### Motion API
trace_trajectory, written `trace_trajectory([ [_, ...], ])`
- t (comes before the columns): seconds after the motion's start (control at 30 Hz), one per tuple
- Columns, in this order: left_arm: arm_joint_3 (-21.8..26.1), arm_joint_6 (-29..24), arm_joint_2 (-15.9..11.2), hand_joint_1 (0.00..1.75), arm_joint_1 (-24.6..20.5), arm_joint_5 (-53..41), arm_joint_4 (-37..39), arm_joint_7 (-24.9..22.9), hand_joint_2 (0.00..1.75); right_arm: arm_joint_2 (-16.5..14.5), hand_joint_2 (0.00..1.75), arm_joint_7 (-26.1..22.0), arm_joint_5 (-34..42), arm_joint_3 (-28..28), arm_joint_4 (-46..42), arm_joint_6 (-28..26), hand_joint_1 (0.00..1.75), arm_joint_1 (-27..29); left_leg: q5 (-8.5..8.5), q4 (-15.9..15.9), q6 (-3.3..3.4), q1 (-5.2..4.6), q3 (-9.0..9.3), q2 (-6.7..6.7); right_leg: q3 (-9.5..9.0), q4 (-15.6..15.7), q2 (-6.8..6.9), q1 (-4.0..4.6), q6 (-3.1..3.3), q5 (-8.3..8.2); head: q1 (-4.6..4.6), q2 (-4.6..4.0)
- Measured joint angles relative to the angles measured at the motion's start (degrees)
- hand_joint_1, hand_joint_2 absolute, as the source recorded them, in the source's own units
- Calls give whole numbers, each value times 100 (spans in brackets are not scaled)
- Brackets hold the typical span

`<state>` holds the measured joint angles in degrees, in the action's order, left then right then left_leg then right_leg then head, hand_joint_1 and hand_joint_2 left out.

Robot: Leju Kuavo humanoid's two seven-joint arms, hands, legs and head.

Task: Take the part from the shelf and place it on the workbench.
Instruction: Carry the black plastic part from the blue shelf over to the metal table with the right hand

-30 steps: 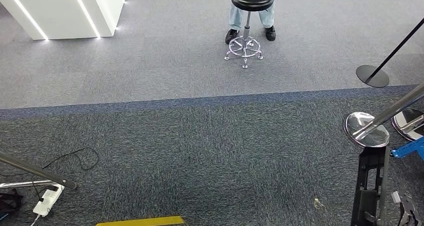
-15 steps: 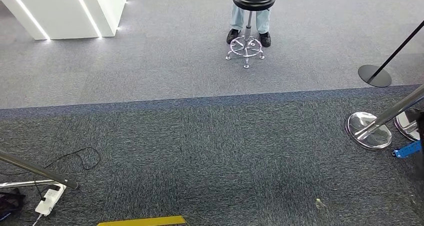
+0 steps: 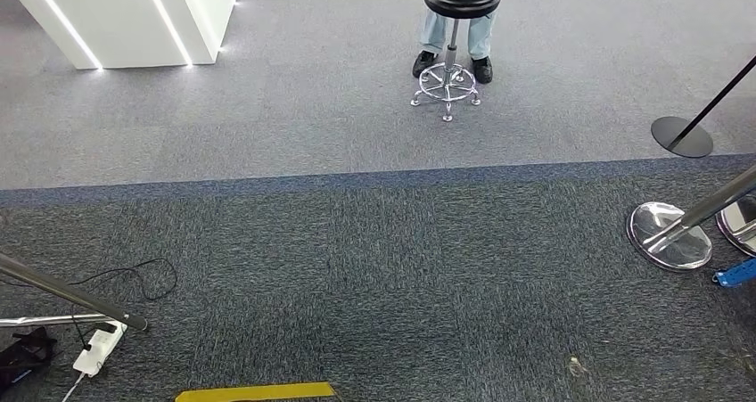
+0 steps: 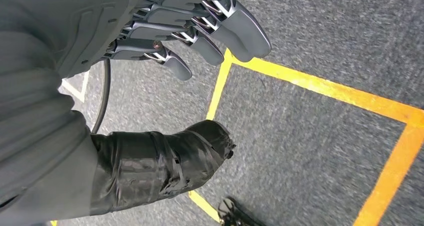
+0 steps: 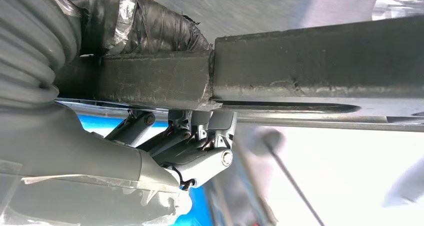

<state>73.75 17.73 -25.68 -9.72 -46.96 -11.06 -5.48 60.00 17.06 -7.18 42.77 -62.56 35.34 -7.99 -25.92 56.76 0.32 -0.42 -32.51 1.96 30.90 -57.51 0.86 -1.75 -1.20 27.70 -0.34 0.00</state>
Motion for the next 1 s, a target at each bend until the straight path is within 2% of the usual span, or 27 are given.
trace_trajectory([
  [0.13,100,63,15,0,-9,65,0,-95,175,14,175,479,301,375,-975,329,175,-2,-9,-3,-4,5,6,-35,3,0,-35,19,0,0,1,0],
  [0.33,163,130,18,0,-43,86,0,-222,175,64,175,625,-77,299,-1863,298,175,154,-14,-1,-6,8,10,-65,3,0,-65,25,1,-1,0,0],
  [0.83,271,185,20,0,-58,56,0,-340,175,94,175,644,-1147,-458,-3186,156,175,499,-15,7,-6,10,3,-65,6,0,-65,29,1,-1,1,0],
  [1.0,271,265,19,0,-62,-2,0,-352,175,103,175,731,-1585,-1028,-3458,-87,175,271,-15,6,-6,14,1,-65,5,0,-65,33,1,-2,1,0],
])
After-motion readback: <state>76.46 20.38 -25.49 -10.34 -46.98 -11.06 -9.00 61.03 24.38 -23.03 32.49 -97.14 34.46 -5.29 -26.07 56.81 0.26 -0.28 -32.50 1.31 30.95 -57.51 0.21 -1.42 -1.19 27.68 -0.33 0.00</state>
